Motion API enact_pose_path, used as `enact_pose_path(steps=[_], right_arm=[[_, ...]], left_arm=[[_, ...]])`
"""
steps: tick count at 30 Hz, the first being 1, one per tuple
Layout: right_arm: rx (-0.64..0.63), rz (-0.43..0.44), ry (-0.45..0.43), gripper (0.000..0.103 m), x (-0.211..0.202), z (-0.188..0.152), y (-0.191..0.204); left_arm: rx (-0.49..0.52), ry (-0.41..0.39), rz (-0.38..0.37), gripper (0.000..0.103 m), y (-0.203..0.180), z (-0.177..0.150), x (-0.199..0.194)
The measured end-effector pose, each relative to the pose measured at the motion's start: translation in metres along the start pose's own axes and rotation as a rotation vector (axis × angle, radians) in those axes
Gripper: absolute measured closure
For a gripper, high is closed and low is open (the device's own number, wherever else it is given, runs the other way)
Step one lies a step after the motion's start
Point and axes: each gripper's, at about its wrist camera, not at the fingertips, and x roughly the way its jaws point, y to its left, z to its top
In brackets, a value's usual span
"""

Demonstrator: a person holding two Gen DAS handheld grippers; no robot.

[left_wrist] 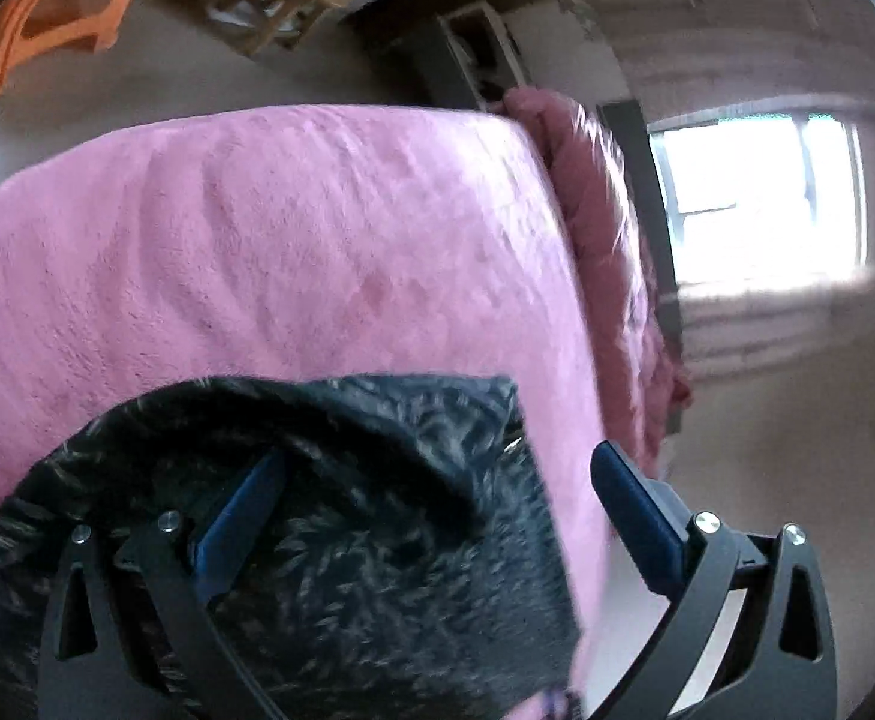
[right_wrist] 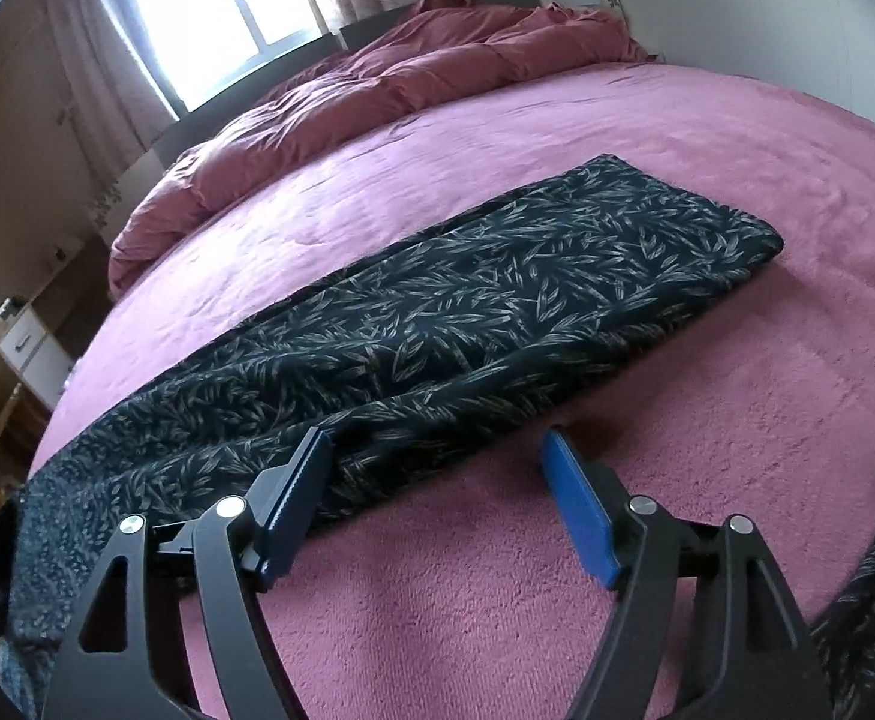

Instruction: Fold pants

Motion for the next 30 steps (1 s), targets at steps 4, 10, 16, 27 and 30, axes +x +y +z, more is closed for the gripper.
enact_pose_path(steps=[4, 10, 16, 27, 30], right_arm=[[-0.006, -0.007, 0.000, 0.031, 0.000, -0.003, 0.001], [-0.005, -0.006, 0.000, 0.031, 0.000, -0.003, 0.002], [0.002, 0.001, -0.001, 0.031, -0.001, -0.003, 0.003], [0.020, 0.019, -0.004, 0.031, -0.001, -0.004, 0.000], [0.028, 0.026, -0.006, 0.031, -0.003, -0.004, -0.002]], left_arm=[[-0.063, 0.009, 0.022, 0.002, 0.003, 0.002, 0.009], [-0.091, -0.009, 0.046, 0.027, 0.007, -0.004, 0.016], [-0.119, 0.045, 0.039, 0.088, 0.019, -0.016, 0.027], [0.013, 0.134, -0.164, 0.093, -0.014, -0.049, -0.037], [0.019, 0.159, -0.204, 0.094, -0.007, -0.063, -0.058]])
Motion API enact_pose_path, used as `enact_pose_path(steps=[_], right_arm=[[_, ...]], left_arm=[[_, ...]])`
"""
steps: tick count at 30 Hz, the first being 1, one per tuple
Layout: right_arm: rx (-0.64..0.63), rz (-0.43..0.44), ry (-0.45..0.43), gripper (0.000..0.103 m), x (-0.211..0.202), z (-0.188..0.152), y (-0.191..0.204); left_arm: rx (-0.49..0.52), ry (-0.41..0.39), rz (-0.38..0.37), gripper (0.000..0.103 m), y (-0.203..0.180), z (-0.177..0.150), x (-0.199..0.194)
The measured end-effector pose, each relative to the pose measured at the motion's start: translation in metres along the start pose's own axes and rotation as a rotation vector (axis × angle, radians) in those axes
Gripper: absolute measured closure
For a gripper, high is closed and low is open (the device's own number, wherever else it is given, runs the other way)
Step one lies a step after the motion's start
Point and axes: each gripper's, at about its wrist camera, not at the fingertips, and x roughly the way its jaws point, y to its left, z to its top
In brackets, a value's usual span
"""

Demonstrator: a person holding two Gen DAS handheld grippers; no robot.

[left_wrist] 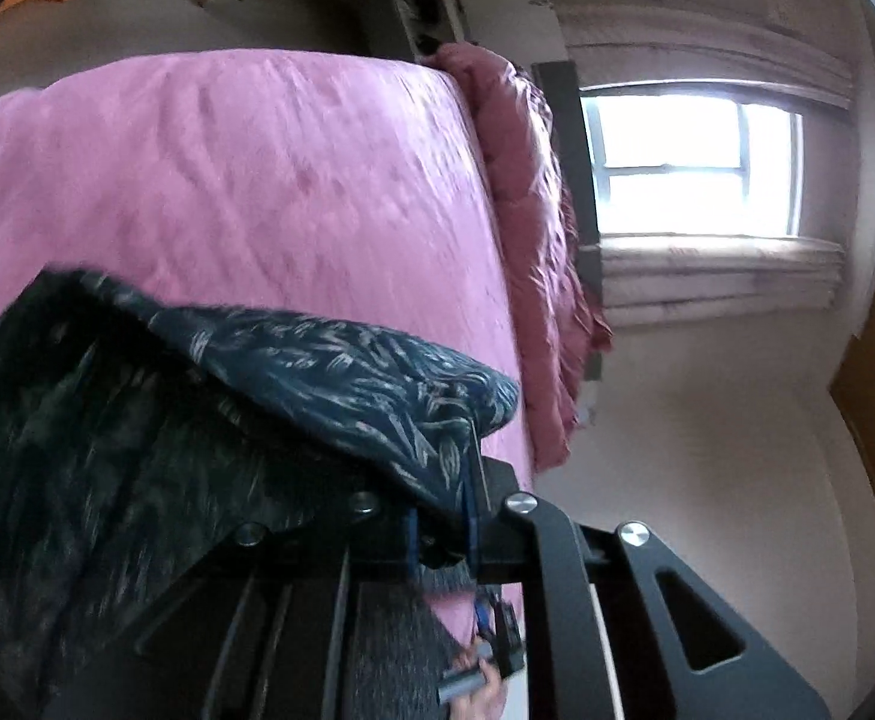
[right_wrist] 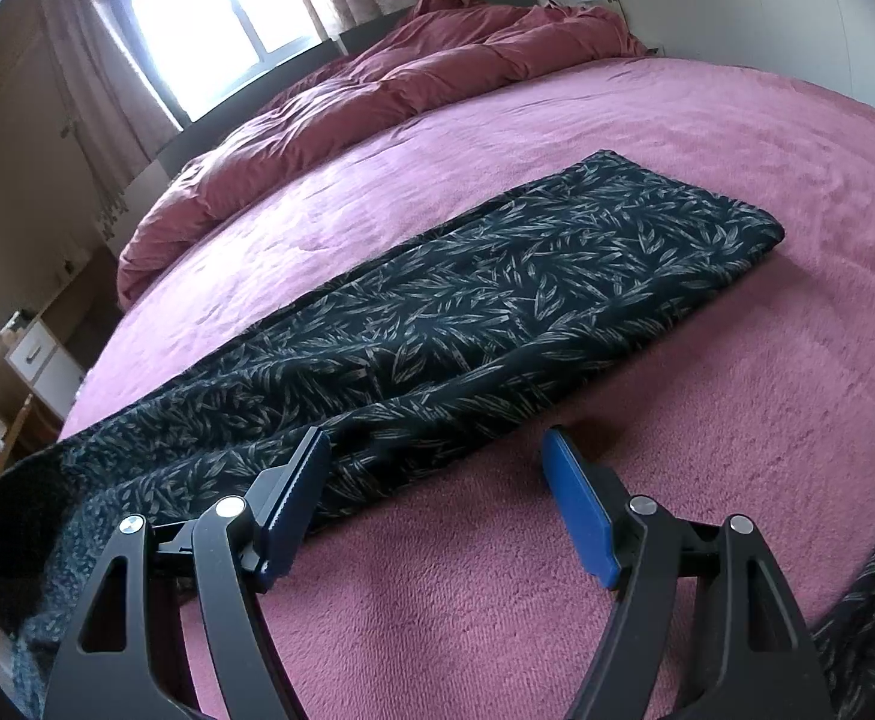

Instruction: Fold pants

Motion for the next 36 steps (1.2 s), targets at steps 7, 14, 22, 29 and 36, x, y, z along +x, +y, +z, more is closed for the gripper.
enact_pose_path(steps=[7, 14, 22, 29, 36], right_arm=[[-0.054, -0.009, -0.025, 0.031, -0.023, -0.005, 0.016], [-0.071, 0.236, 0.066, 0.031, -0.045, -0.032, 0.077], [0.002, 0.298, 0.231, 0.043, -0.005, 0.001, 0.163], [0.155, 0.182, 0.357, 0.058, 0.061, 0.027, 0.184], [0.149, 0.156, 0.382, 0.096, 0.083, 0.022, 0.193]], left_arm=[[0.027, 0.080, 0.025, 0.094, 0.040, -0.040, -0.033], [0.036, 0.121, 0.016, 0.094, 0.080, -0.054, -0.036], [0.026, 0.105, -0.072, 0.094, 0.083, -0.059, -0.045], [0.014, 0.113, -0.126, 0.094, 0.087, -0.063, -0.049], [0.038, 0.117, -0.131, 0.094, 0.080, -0.058, -0.048]])
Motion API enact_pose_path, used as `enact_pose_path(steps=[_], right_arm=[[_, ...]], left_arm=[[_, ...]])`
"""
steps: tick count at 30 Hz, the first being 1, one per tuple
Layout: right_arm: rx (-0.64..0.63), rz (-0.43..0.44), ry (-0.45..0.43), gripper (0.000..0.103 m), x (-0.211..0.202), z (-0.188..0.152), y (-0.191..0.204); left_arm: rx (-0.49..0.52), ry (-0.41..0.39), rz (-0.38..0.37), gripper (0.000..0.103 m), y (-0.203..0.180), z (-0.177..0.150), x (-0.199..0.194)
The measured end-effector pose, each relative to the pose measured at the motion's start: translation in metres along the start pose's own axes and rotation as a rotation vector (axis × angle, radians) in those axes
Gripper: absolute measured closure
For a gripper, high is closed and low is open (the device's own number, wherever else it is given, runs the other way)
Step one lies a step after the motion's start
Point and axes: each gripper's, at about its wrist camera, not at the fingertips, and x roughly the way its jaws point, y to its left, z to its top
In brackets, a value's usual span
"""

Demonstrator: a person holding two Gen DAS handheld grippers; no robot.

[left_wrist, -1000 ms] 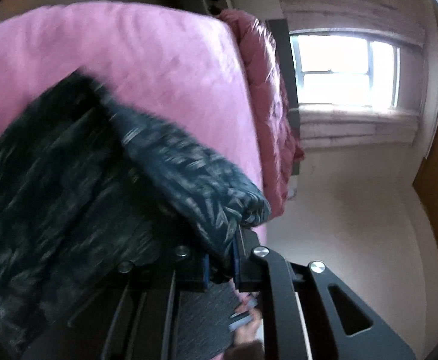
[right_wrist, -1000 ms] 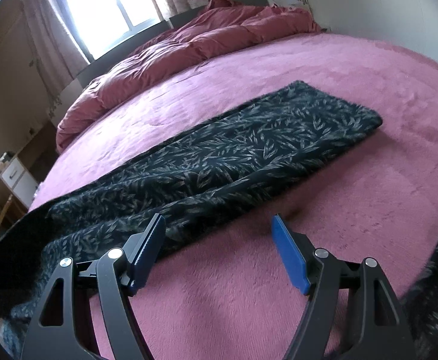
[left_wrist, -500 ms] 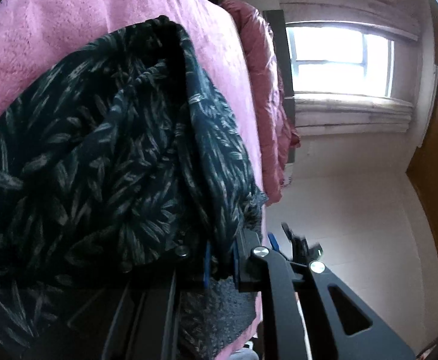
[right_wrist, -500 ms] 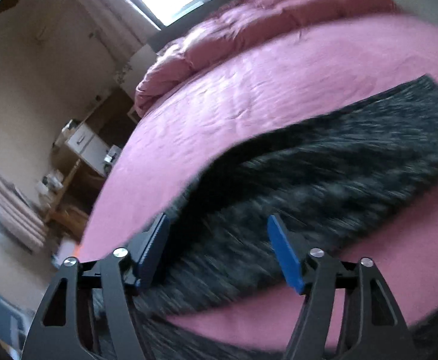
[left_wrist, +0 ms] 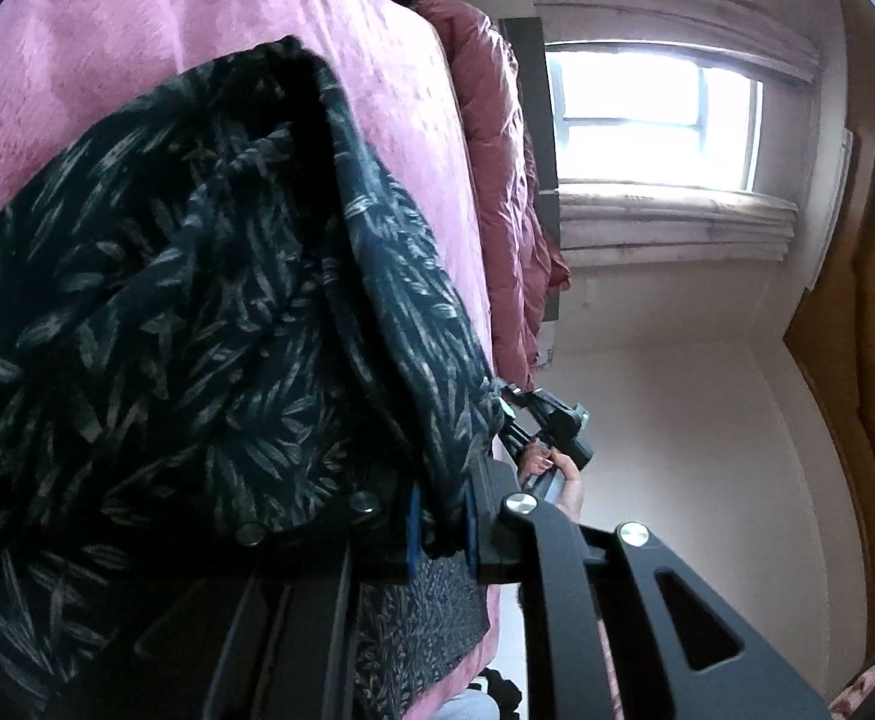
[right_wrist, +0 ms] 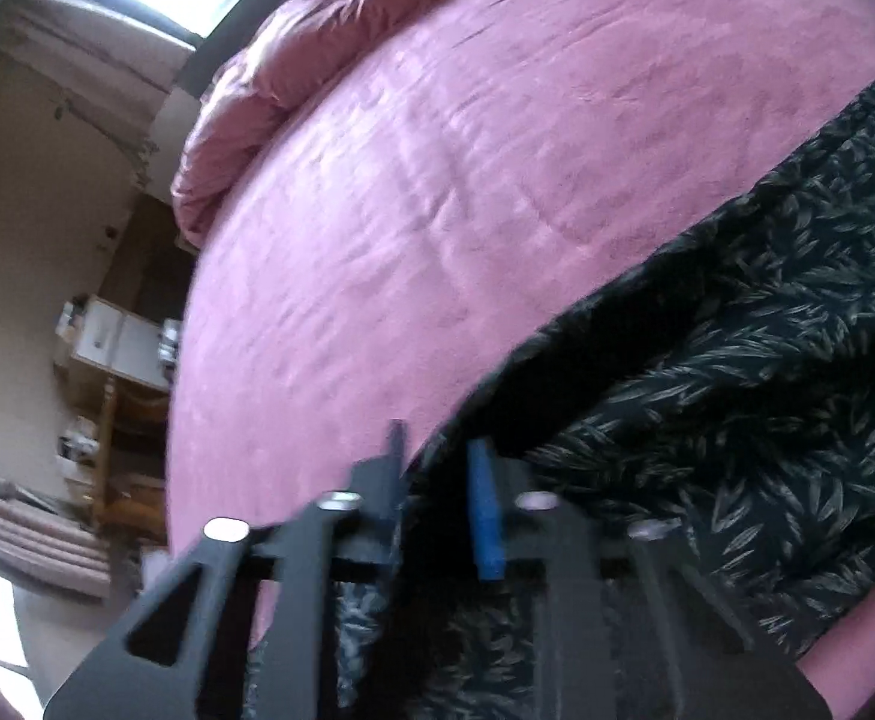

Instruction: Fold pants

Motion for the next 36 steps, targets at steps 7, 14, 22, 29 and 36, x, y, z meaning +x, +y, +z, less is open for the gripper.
enact_pose_path(steps=[7, 14, 22, 29, 36], right_arm=[[-0.040, 0.134, -0.062, 0.098, -0.061, -0.026, -0.020], [-0.104, 0.234, -0.099, 0.098, -0.142, -0.086, -0.056], [-0.248, 0.192, -0.212, 0.103, -0.208, -0.187, -0.096], [-0.189, 0.191, -0.143, 0.102, -0.190, -0.229, -0.140], [-0.025, 0.226, -0.114, 0.055, -0.169, -0.208, -0.157]], left_arm=[[-0.024, -0.064, -0.128, 0.094, -0.007, 0.009, -0.018], [-0.088, -0.126, -0.299, 0.094, -0.005, 0.005, -0.045], [-0.106, -0.182, -0.253, 0.093, -0.003, -0.015, -0.084], [-0.108, -0.168, -0.078, 0.093, 0.001, -0.042, -0.099], [-0.097, -0.227, 0.001, 0.039, 0.001, -0.051, -0.111]])
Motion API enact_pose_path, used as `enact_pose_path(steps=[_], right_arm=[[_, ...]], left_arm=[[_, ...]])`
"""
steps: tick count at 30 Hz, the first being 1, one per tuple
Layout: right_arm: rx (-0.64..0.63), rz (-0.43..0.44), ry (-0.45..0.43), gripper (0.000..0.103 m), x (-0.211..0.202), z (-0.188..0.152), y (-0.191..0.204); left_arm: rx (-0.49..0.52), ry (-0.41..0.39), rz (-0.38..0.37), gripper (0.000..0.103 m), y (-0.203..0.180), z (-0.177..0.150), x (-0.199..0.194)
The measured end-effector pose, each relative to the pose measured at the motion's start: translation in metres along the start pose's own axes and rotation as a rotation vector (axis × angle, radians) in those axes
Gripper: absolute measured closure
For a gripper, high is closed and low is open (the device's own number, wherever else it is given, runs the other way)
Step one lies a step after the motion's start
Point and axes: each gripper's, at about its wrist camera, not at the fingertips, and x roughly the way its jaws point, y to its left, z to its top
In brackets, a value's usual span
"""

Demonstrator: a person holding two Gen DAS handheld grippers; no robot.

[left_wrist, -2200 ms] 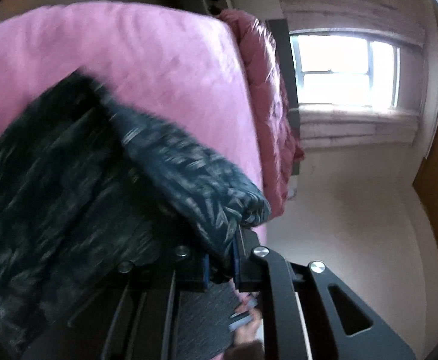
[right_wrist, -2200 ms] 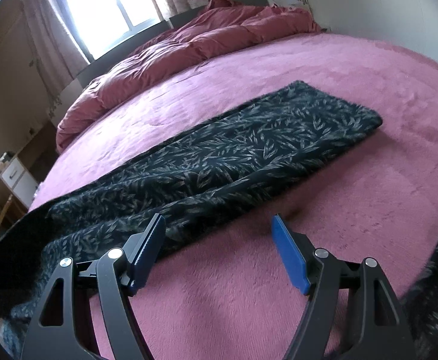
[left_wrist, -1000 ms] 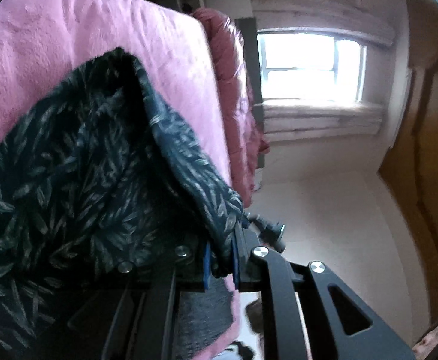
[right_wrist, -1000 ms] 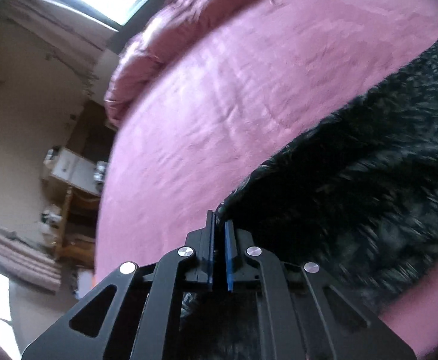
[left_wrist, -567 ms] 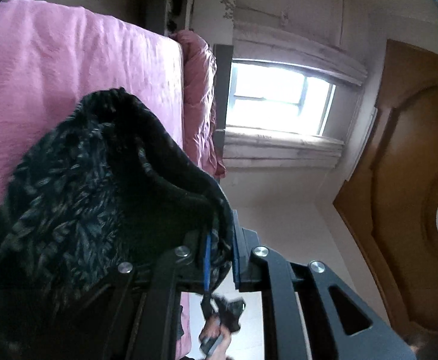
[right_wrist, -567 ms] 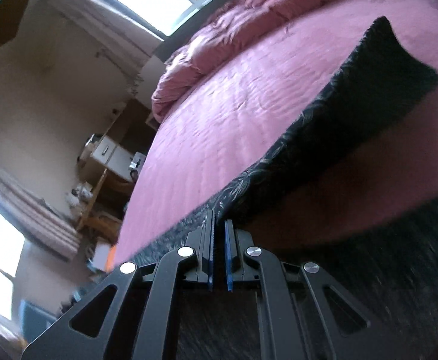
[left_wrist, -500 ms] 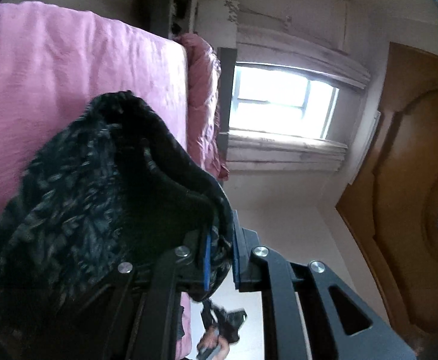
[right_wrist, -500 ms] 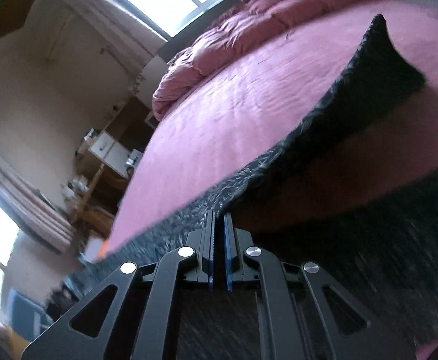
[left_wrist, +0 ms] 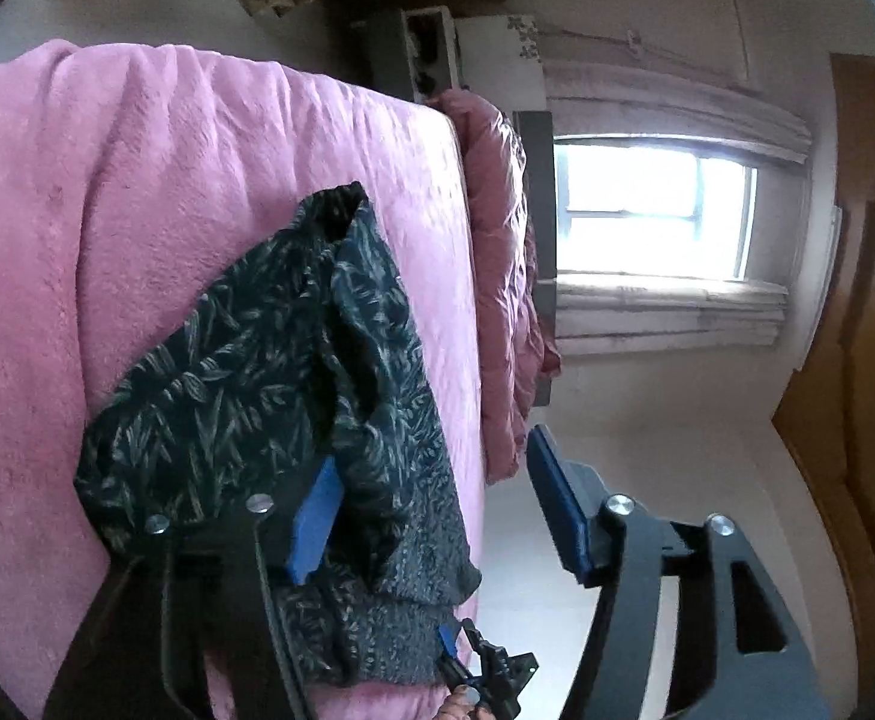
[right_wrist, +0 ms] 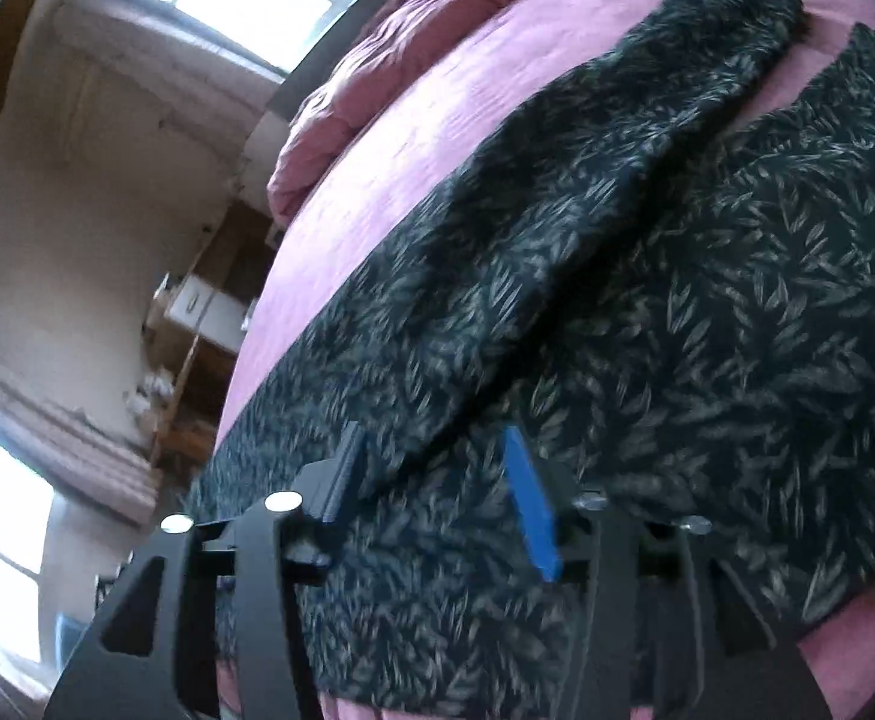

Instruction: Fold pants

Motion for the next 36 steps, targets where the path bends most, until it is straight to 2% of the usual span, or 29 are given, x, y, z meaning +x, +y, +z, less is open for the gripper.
enact_pose_path(steps=[3, 5, 8, 10, 11, 12, 14, 15, 17, 19, 21, 24, 27, 28, 29, 30, 31, 32, 34, 36], right_arm=[[0.047, -0.011, 0.013, 0.055, 0.012, 0.008, -0.010], [0.080, -0.007, 0.012, 0.057, 0.020, 0.016, -0.017], [0.092, -0.002, -0.014, 0.063, 0.024, 0.024, -0.020], [0.095, -0.012, -0.013, 0.065, 0.029, 0.031, -0.023], [0.116, -0.009, -0.012, 0.066, 0.032, 0.033, -0.027], [0.141, -0.002, -0.013, 0.066, 0.033, 0.034, -0.031], [0.163, 0.017, -0.022, 0.066, 0.032, 0.036, -0.035], [0.146, 0.013, -0.025, 0.066, 0.030, 0.036, -0.034], [0.131, 0.005, -0.023, 0.066, 0.027, 0.033, -0.033], [0.185, 0.027, -0.011, 0.066, 0.024, 0.029, -0.036], [0.239, 0.052, 0.002, 0.066, 0.018, 0.020, -0.041], [0.235, 0.047, 0.015, 0.066, 0.019, 0.017, -0.042], [0.229, 0.060, -0.014, 0.066, 0.031, 0.028, -0.040], [0.219, 0.059, -0.020, 0.069, 0.032, 0.030, -0.039], [0.202, 0.044, -0.027, 0.078, 0.034, 0.032, -0.037], [0.179, 0.007, -0.030, 0.093, 0.033, 0.031, -0.035], [0.172, -0.005, -0.036, 0.095, 0.030, 0.029, -0.036], [0.179, 0.012, -0.043, 0.097, 0.027, 0.029, -0.038], [0.188, 0.067, -0.073, 0.098, 0.014, 0.031, -0.038], [0.145, 0.090, -0.105, 0.098, 0.001, 0.032, -0.031]], left_arm=[[0.055, -0.062, 0.078, 0.031, -0.012, -0.010, -0.007], [0.112, -0.085, 0.131, 0.030, -0.019, -0.020, -0.014], [0.186, -0.137, 0.181, 0.033, -0.031, -0.039, -0.024], [0.235, -0.209, 0.243, 0.043, -0.037, -0.056, -0.032], [0.241, -0.205, 0.261, 0.045, -0.038, -0.060, -0.030], [0.246, -0.167, 0.270, 0.049, -0.037, -0.064, -0.022], [0.261, -0.092, 0.308, 0.049, -0.036, -0.068, -0.004], [0.257, -0.081, 0.323, 0.049, -0.035, -0.066, 0.005], [0.212, -0.070, 0.349, 0.041, -0.030, -0.057, 0.016], [0.156, -0.087, 0.368, 0.034, -0.027, -0.050, 0.023], [0.148, -0.089, 0.385, 0.029, -0.028, -0.048, 0.031], [0.181, -0.138, 0.419, 0.026, -0.033, -0.042, 0.041], [0.132, -0.181, 0.419, 0.024, -0.029, -0.037, 0.054], [0.115, -0.202, 0.410, 0.026, -0.029, -0.036, 0.054], [0.107, -0.214, 0.412, 0.031, -0.029, -0.035, 0.053], [0.109, -0.219, 0.425, 0.053, -0.030, -0.034, 0.054], [0.119, -0.226, 0.461, 0.086, -0.032, -0.033, 0.055], [0.127, -0.226, 0.481, 0.096, -0.035, -0.033, 0.058], [0.137, -0.204, 0.444, 0.095, -0.037, -0.029, 0.055], [0.151, -0.206, 0.423, 0.095, -0.043, -0.027, 0.048]])
